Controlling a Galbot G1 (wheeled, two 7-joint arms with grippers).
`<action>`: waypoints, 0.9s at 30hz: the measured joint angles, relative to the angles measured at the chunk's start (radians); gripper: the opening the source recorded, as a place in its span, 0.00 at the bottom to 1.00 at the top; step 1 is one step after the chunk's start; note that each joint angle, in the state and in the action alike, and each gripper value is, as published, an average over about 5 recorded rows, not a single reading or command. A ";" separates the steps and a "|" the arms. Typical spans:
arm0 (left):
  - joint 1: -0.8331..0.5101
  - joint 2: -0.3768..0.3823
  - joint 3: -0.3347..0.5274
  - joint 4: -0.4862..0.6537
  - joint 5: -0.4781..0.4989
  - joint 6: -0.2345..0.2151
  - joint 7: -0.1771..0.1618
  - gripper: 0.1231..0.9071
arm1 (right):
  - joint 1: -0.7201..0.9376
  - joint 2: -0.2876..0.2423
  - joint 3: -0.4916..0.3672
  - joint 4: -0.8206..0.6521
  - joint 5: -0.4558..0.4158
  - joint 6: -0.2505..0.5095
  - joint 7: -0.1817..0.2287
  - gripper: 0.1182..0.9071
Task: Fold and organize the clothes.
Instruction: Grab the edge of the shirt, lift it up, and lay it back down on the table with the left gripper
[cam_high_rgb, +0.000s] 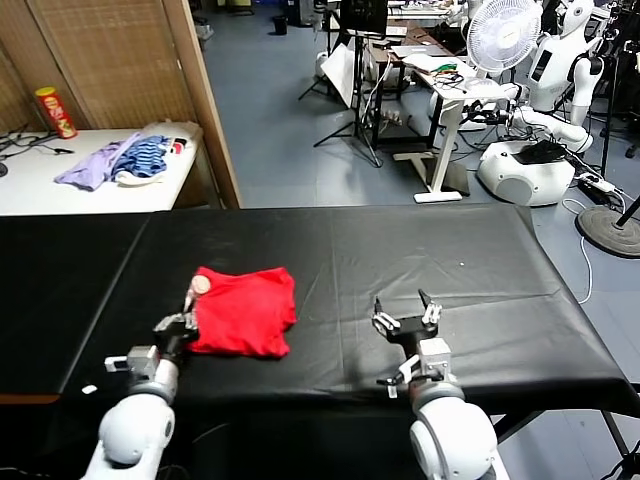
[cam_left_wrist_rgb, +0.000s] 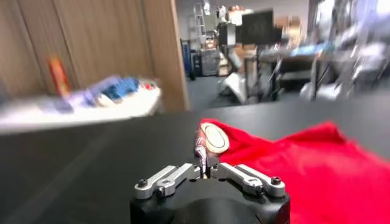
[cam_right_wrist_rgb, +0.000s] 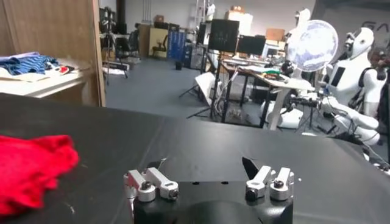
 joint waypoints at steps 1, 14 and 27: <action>0.004 0.021 -0.012 -0.001 0.038 0.003 0.000 0.04 | 0.001 0.000 0.000 0.000 0.004 -0.002 0.000 0.86; 0.053 0.166 -0.108 -0.138 0.295 -0.007 0.005 0.04 | 0.004 0.017 -0.016 -0.023 0.006 -0.001 0.000 0.86; 0.035 -0.042 0.234 -0.188 -0.150 0.094 -0.010 0.05 | 0.001 0.000 0.011 -0.062 0.085 0.034 -0.036 0.86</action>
